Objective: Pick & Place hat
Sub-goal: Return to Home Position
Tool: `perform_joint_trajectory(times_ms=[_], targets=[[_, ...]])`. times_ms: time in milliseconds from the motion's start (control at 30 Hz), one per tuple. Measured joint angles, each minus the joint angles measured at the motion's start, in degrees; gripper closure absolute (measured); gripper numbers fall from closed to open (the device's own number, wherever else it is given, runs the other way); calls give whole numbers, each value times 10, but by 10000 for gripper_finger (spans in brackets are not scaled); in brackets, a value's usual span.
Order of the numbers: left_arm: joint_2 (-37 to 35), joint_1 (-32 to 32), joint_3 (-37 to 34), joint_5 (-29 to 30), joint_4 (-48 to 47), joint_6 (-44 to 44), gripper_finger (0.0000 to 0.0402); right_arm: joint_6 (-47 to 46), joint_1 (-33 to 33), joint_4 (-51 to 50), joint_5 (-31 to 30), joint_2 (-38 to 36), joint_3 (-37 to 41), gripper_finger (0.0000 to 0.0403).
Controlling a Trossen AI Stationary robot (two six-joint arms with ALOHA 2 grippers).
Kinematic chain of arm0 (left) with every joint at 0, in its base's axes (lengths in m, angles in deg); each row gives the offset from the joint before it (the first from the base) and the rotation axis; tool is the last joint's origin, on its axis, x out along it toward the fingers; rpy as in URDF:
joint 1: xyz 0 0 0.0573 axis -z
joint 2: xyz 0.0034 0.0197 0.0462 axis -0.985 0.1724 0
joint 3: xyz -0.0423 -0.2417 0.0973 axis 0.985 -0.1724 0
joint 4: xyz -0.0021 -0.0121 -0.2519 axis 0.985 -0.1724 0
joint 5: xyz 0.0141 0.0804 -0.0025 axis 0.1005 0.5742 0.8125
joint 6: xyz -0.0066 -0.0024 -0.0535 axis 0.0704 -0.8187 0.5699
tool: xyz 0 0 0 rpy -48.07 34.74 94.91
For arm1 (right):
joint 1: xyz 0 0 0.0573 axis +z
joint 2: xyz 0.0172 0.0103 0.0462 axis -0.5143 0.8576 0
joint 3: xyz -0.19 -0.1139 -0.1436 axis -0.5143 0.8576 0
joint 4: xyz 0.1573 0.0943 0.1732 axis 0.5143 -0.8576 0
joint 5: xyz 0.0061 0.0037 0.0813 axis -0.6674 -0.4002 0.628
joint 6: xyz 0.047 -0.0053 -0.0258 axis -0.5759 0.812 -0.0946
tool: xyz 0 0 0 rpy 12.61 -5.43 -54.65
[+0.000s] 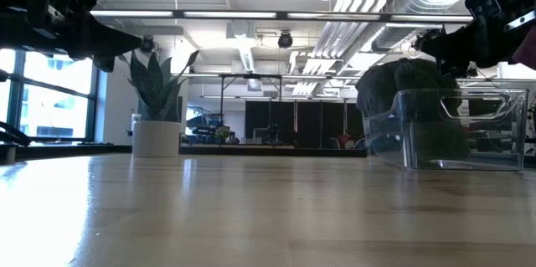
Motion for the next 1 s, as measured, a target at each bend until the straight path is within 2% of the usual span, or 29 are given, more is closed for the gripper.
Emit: perform_joint_trajectory(times_ms=[167, 333, 567, 1000], targets=[[0, 0, 0, 1, 0, 0, 401, -4, 0, -7, -31, 0, 0, 403], [0, 0, 0, 2, 0, 0, 401, -1, 0, -3, -18, 0, 0, 402], [0, 0, 0, 1, 0, 0, 402, -108, 0, -1, -14, 0, 0, 402], [-2, 1, 0, 3, 0, 0, 401, -115, 3, -1, -17, -10, 0, 402]])
